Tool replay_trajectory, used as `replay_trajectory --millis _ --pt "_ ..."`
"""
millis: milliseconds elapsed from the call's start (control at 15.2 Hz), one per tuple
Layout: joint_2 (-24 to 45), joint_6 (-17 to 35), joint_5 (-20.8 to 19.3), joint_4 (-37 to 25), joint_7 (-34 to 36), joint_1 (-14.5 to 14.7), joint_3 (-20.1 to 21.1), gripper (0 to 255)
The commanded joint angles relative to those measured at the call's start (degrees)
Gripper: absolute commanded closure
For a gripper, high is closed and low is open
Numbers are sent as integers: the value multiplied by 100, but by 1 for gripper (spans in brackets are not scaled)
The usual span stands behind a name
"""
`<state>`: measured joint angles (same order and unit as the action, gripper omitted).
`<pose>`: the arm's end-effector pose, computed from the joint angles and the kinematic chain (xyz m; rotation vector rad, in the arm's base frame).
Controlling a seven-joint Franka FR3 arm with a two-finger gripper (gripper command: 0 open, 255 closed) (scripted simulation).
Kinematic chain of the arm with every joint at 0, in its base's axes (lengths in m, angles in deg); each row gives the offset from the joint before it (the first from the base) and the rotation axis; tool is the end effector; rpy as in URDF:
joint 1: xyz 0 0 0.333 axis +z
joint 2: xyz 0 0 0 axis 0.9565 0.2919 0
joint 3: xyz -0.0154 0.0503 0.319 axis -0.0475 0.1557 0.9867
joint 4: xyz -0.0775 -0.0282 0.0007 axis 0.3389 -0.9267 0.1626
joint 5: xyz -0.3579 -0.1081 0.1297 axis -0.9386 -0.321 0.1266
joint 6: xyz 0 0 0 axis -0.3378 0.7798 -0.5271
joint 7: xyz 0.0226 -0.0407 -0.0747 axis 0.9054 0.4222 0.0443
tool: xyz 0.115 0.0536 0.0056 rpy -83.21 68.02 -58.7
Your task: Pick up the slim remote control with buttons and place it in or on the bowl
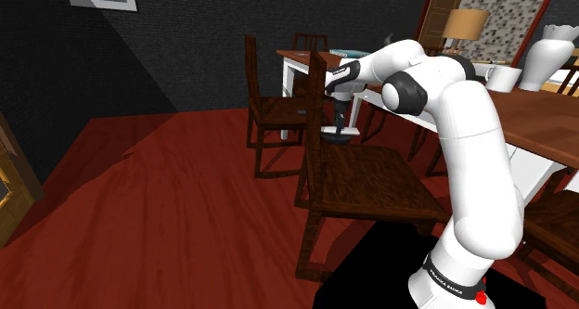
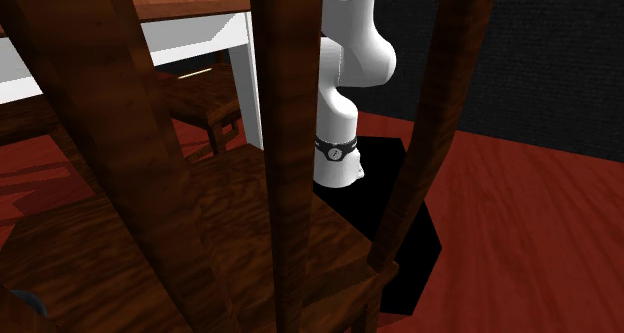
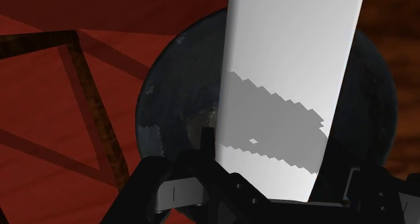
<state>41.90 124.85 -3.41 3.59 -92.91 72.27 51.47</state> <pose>0.6131 -0.3339 0.3639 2.9095 1.1580 -0.0067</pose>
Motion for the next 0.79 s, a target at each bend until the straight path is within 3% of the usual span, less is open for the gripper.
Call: replay_trajectory --millis 0,198,264,594,726 --pt "2 7 1 5 -1 0 0 255" --pt "2 7 1 5 -2 0 0 255" --pt "1 7 1 6 -2 0 0 0" --pt "2 7 1 6 -2 0 0 0" --pt "-116 -308 -83 -212 55 5 -51 0"
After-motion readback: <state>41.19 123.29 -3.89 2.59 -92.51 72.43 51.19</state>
